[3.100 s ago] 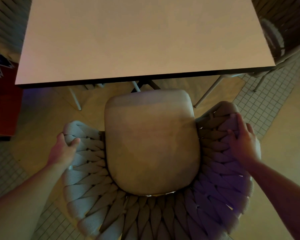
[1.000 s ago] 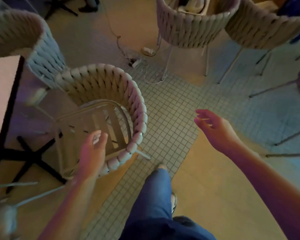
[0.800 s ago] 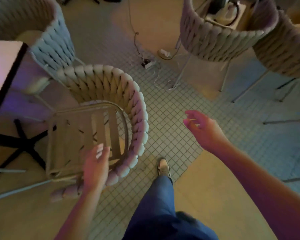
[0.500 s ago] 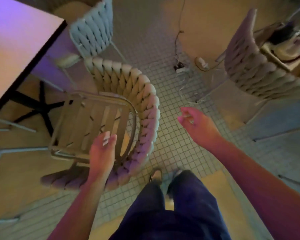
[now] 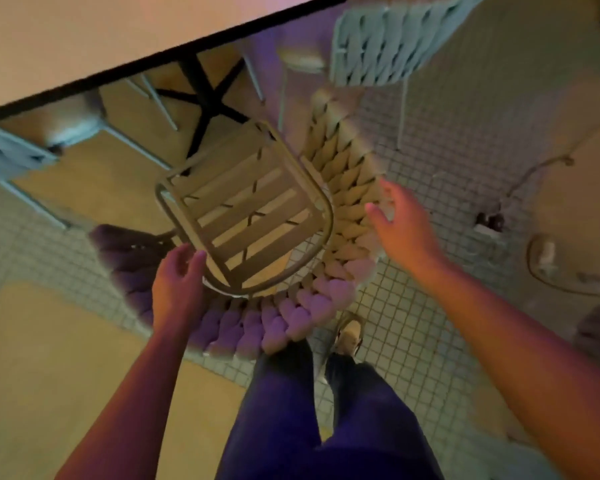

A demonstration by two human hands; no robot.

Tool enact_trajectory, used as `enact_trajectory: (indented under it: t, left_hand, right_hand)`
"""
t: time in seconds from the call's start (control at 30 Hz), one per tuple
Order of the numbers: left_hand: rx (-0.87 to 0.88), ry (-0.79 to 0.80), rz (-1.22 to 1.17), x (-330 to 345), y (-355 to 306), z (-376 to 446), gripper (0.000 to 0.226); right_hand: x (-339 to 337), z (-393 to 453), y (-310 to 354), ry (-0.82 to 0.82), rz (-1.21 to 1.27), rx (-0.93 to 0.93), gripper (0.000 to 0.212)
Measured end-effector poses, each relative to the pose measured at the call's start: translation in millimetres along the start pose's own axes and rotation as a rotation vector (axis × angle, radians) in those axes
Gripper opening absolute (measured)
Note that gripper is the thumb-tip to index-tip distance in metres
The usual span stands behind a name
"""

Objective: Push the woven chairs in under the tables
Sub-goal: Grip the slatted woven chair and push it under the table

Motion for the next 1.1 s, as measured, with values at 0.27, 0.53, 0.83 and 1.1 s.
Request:
enact_trajectory:
  t: [0.27,0.53,0.83,1.1]
  left_hand:
    - [-0.295,-0.374,0.090,-60.3,75.1,39.2,0.043]
    - [-0.474,-0.280,0.137,-73.6,162.8,74.3,0.069]
    - [-0.439,-0.254,0.133,-68.0,176.0,86.5,0.042]
    - [-0.437,-0.210,0.205,-90.4,173.5,126.2,0.039]
  right_hand:
    - [17.1,119.7,15.2,0.070,-0.378,-0.117,0.061]
    - [52.9,193.2,10.5,0.233,-0.554,-0.102,0.072]
    - [50.1,202.7,3.7,0.118,-0.485,-0.161,0.056]
    - [52.3,186.9,-2.7,0.064,-0.407,-0.126,0.057]
Point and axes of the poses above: each hand's wrist, its own z-axis towards the middle knuckle, its own x-axis out of the palm, y = z × x, the point moved 9 cm from there along z, towards the middle knuckle, and after that the axes turned 7 degrees about y, right-handed, at the moved point
